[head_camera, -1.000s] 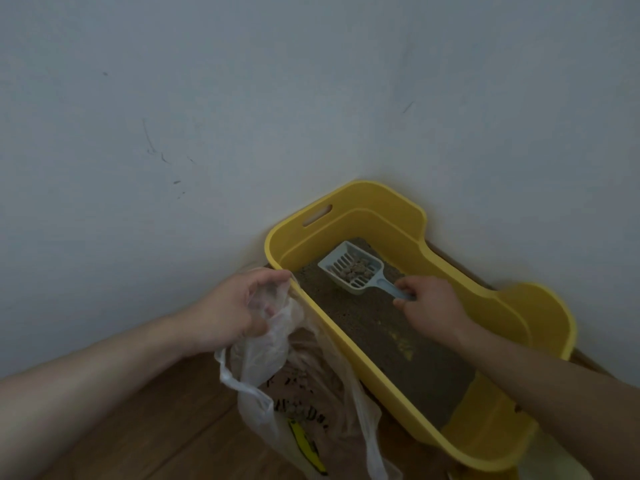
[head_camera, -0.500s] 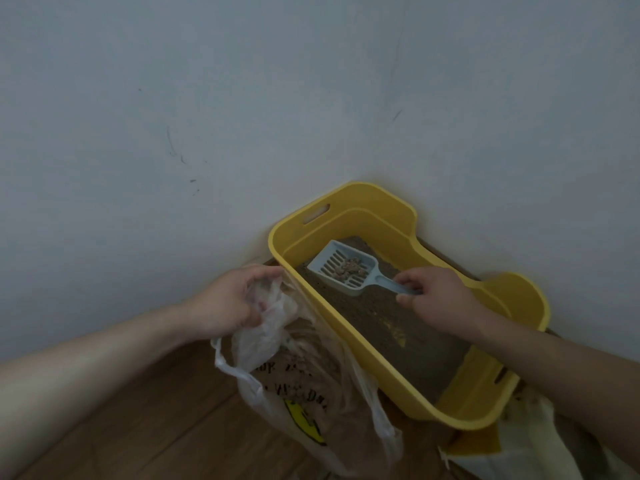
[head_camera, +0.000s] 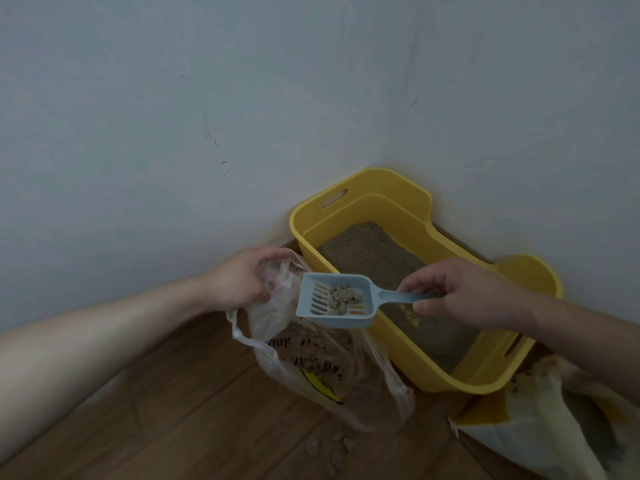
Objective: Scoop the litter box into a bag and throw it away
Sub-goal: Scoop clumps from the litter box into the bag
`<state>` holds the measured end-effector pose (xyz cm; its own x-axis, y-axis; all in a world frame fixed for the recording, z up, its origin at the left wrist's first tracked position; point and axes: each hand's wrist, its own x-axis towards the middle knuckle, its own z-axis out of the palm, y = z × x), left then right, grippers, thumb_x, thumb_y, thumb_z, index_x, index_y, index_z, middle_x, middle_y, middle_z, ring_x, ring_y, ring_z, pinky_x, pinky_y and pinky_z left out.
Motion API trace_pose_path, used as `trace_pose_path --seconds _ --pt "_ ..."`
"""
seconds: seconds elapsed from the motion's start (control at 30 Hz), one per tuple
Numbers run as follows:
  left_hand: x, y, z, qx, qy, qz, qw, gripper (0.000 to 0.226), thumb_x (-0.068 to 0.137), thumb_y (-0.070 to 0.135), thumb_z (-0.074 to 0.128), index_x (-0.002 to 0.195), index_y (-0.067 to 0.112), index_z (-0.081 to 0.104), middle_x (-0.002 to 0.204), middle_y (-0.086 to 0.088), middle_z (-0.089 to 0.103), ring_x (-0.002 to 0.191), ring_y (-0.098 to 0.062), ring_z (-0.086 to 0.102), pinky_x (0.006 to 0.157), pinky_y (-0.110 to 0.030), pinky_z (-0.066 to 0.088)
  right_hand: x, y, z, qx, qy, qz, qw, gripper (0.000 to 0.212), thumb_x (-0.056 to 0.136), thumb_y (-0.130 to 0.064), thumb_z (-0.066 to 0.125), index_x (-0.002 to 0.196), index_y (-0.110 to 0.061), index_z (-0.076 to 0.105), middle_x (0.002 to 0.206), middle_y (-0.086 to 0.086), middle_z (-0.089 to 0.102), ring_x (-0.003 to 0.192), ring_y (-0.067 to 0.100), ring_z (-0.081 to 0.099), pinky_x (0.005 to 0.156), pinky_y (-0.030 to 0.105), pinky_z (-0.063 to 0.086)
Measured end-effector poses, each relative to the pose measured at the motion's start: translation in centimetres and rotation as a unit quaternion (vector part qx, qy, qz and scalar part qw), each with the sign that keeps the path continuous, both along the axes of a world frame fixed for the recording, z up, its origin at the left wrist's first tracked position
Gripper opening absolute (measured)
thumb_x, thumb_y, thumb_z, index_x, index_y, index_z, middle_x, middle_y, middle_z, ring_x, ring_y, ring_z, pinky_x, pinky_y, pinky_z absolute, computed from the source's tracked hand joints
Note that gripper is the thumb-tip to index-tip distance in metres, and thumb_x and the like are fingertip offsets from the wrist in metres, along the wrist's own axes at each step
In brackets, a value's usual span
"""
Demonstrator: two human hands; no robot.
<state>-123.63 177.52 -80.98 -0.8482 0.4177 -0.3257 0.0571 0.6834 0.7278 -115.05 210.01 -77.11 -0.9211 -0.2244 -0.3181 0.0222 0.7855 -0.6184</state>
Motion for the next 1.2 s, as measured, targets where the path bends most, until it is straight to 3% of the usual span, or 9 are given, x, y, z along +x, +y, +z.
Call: trace_pose_path --seconds 0.27,0.37,0.43,0.6,0.73,0.83,0.97,1.1,1.2 --pt "0.2 -0.4 -0.2 0.004 0.01 -0.002 1.0 0.084 0.074 -0.017 0.064 0.143 0.029 0.048 0.136 0.005 0.054 0.108 -0.019 0.064 0.084 -0.043 0.059 0.0 -1.1 -0.8 0.03 -0.023 0.06 0.997 0.02 0.093 -0.019 0.064 0.101 -0.034 0.075 0.077 -0.015 0.07 0.069 -0.003 0.06 0.063 0.017 0.045" --pt "0.1 -0.4 -0.5 0.006 0.001 -0.007 1.0 0.085 0.075 -0.017 0.063 0.144 0.03 0.047 0.128 0.005 0.057 0.113 -0.019 0.061 0.076 -0.029 0.056 -0.2 -1.6 -1.3 0.024 -0.04 0.069 0.996 0.019 0.095 -0.02 0.06 0.097 -0.03 0.076 0.074 -0.009 0.07 0.064 0.001 0.058 0.063 0.024 0.048" --pt "0.1 -0.4 -0.5 0.011 -0.009 -0.008 1.0 0.085 0.076 -0.017 0.063 0.144 0.03 0.046 0.125 0.005 0.057 0.112 -0.018 0.061 0.074 -0.025 0.054 -0.4 -2.0 -1.6 0.033 -0.043 0.074 0.996 0.021 0.098 -0.02 0.056 0.087 -0.024 0.074 0.067 -0.007 0.068 0.057 -0.001 0.055 0.059 0.018 0.043" --pt "0.1 -0.8 -0.8 0.026 -0.021 -0.002 0.999 0.086 0.075 -0.018 0.061 0.144 0.03 0.046 0.134 0.005 0.057 0.113 -0.017 0.062 0.088 -0.043 0.058 -0.8 -2.5 -2.0 0.043 -0.044 0.066 0.996 0.026 0.099 -0.02 0.053 0.081 -0.019 0.072 0.063 -0.005 0.065 0.052 -0.001 0.051 0.057 0.019 0.043" --pt "0.2 -1.1 -1.2 0.026 -0.025 0.003 0.999 0.086 0.074 -0.018 0.06 0.144 0.03 0.047 0.135 0.004 0.057 0.112 -0.018 0.063 0.088 -0.045 0.058 -0.9 -2.5 -2.2 0.029 -0.049 0.059 0.997 0.03 0.1 -0.02 0.051 0.077 -0.021 0.07 0.061 -0.006 0.064 0.054 0.001 0.053 0.061 0.024 0.046" --pt "0.3 -1.2 -1.5 0.028 -0.028 0.001 0.999 0.086 0.073 -0.018 0.059 0.142 0.031 0.048 0.135 0.009 0.057 0.109 -0.034 0.064 0.084 -0.057 0.056 -1.0 -2.4 -2.5 0.033 -0.049 0.063 0.996 0.032 0.1 -0.02 0.051 0.074 -0.02 0.069 0.056 -0.009 0.061 0.051 0.0 0.051 0.06 0.024 0.044" --pt "0.3 -1.3 -1.5 0.029 -0.033 0.003 0.999 0.085 0.072 -0.019 0.059 0.142 0.029 0.049 0.131 0.003 0.06 0.103 -0.027 0.068 0.082 -0.056 0.057 -1.1 -2.3 -2.7 0.039 -0.057 0.062 0.996 0.033 0.101 -0.021 0.049 0.074 -0.017 0.068 0.054 -0.009 0.06 0.049 0.002 0.049 0.06 0.028 0.044" --pt "0.2 -1.4 -1.3 0.018 -0.029 -0.002 0.999 0.087 0.071 -0.016 0.061 0.142 0.033 0.049 0.129 0.007 0.059 0.102 -0.038 0.067 0.075 -0.062 0.056 -1.3 -2.2 -2.8 0.034 -0.065 0.062 0.995 0.036 0.101 -0.022 0.048 0.07 -0.018 0.067 0.054 -0.007 0.059 0.051 0.007 0.048 0.062 0.033 0.045" --pt "0.3 -1.1 -1.2 0.019 -0.029 -0.001 0.999 0.086 0.073 -0.017 0.06 0.142 0.031 0.048 0.128 0.006 0.06 0.101 -0.029 0.069 0.077 -0.058 0.057 -1.5 -2.0 -3.1 0.034 -0.063 0.068 0.995 0.035 0.101 -0.023 0.047 0.073 -0.017 0.067 0.057 -0.002 0.06 0.055 0.011 0.05 0.064 0.039 0.046"
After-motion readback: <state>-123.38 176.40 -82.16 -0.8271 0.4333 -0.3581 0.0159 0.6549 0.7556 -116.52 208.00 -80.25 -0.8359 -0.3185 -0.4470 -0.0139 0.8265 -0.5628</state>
